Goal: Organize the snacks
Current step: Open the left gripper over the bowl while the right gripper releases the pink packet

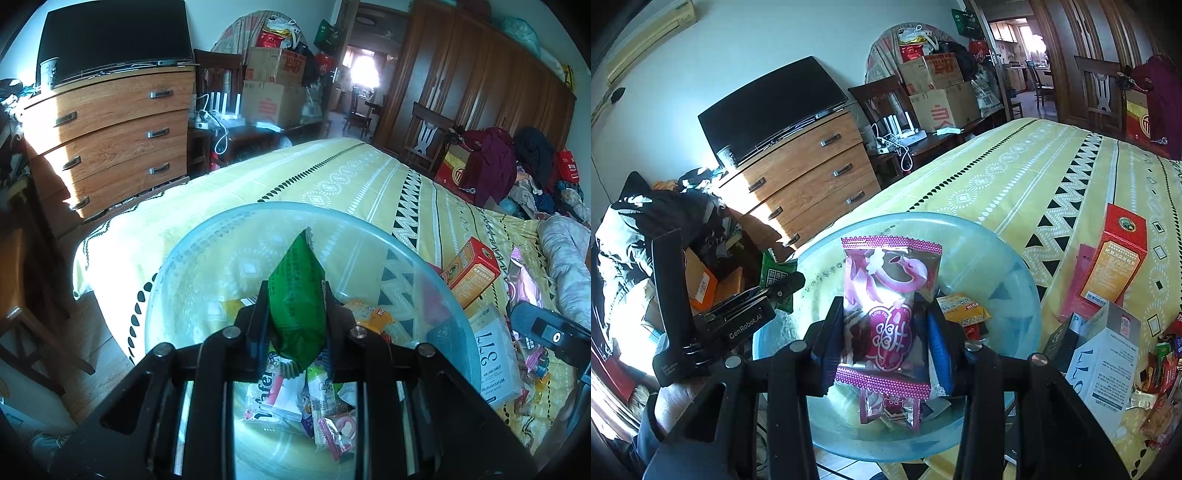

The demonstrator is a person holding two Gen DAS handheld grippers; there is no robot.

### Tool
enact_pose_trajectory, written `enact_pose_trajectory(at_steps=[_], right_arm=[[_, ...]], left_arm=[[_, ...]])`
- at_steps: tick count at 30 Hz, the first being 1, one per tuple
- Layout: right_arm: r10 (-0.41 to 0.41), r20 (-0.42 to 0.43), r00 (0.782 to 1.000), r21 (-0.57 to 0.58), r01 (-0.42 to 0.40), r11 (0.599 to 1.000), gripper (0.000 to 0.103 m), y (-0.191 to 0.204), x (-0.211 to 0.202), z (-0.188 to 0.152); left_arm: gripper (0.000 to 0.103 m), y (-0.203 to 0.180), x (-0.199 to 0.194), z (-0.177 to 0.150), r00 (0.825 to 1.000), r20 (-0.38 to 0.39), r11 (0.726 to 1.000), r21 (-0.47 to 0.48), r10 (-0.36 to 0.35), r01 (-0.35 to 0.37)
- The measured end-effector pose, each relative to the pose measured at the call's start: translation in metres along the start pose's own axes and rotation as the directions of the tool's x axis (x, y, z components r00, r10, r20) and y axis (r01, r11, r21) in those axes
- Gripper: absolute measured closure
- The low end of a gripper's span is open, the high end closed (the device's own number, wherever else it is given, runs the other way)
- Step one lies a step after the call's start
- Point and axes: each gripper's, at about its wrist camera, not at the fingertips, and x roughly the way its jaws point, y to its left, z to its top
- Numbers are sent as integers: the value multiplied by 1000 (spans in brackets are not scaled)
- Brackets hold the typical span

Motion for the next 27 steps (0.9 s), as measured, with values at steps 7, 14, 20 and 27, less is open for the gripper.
enact_pose_trajectory(at_steps=[7,14,20,27], right_arm=[[1,-1,1000,0,-1,1000,58,-1,2,-3],[2,-1,1000,1,-2,1000,58,0,3,-4],[2,-3,1000,-1,-2,1000,57,-1,2,-2],[5,-4,1000,1,-5,1000,57,0,3,-4]], left_arm=[[80,0,2,-1,1000,-5,1000,-1,-5,5],[80,-3,3,-1,1000,-12,1000,5,-10,10],[80,-3,4,-1,1000,-17,1000,7,-12,12],[80,-4,5,-2,1000,-20,1000,10,-13,13]])
